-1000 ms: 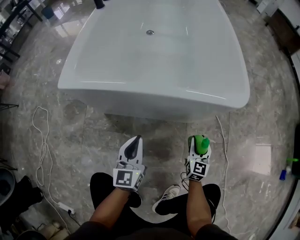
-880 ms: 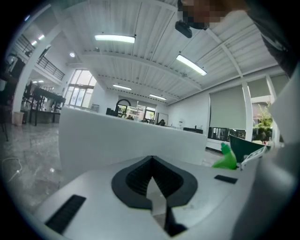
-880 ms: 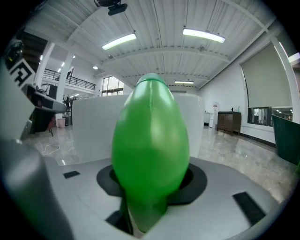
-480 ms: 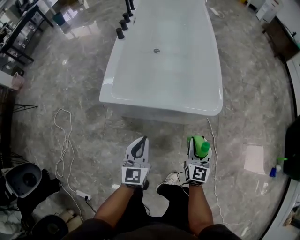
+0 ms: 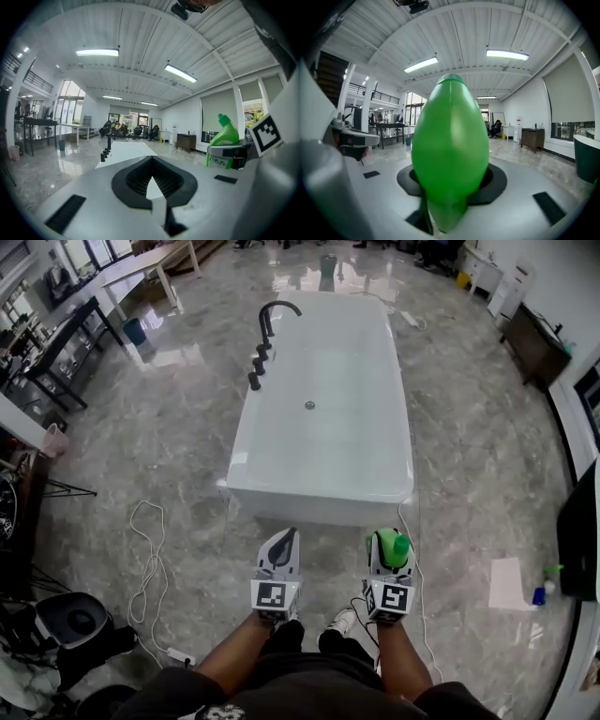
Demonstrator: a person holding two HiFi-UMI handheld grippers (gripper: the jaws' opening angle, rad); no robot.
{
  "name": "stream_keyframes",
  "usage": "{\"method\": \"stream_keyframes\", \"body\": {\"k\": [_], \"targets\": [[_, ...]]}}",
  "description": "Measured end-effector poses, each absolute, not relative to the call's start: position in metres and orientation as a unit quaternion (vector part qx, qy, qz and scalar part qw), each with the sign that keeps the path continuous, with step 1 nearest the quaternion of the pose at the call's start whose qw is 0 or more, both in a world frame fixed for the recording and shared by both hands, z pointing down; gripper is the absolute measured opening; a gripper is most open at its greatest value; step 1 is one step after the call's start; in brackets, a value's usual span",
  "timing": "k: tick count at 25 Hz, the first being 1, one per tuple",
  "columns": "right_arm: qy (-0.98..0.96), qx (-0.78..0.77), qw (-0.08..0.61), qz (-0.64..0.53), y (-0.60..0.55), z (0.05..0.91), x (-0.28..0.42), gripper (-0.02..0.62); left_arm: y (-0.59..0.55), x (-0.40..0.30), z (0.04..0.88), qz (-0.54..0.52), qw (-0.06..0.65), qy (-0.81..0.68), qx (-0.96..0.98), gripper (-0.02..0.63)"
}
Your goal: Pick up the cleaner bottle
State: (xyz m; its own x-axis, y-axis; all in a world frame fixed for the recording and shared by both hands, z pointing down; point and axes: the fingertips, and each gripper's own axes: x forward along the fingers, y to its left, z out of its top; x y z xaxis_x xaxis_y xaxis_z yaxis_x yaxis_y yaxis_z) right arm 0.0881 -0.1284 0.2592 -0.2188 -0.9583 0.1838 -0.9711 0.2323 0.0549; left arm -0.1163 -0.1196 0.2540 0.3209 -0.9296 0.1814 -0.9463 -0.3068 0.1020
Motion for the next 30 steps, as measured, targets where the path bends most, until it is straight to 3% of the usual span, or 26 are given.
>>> {"method": "stream_keyframes", "body": {"k": [12, 30], "targets": [[-0.775, 0.631, 0.043, -0.002, -0.114, 0.168, 0.063, 0.189, -0.113, -0.122, 0.178, 0.012, 0.057, -0.561, 0.826, 0.006], [-0.773, 0.632, 0.040, -0.033, -0.107, 0.143, 0.066, 0.188, -0.100, -0.117, 0.159, -0.007, 0.049, -0.567, 0.822, 0.006]]}}
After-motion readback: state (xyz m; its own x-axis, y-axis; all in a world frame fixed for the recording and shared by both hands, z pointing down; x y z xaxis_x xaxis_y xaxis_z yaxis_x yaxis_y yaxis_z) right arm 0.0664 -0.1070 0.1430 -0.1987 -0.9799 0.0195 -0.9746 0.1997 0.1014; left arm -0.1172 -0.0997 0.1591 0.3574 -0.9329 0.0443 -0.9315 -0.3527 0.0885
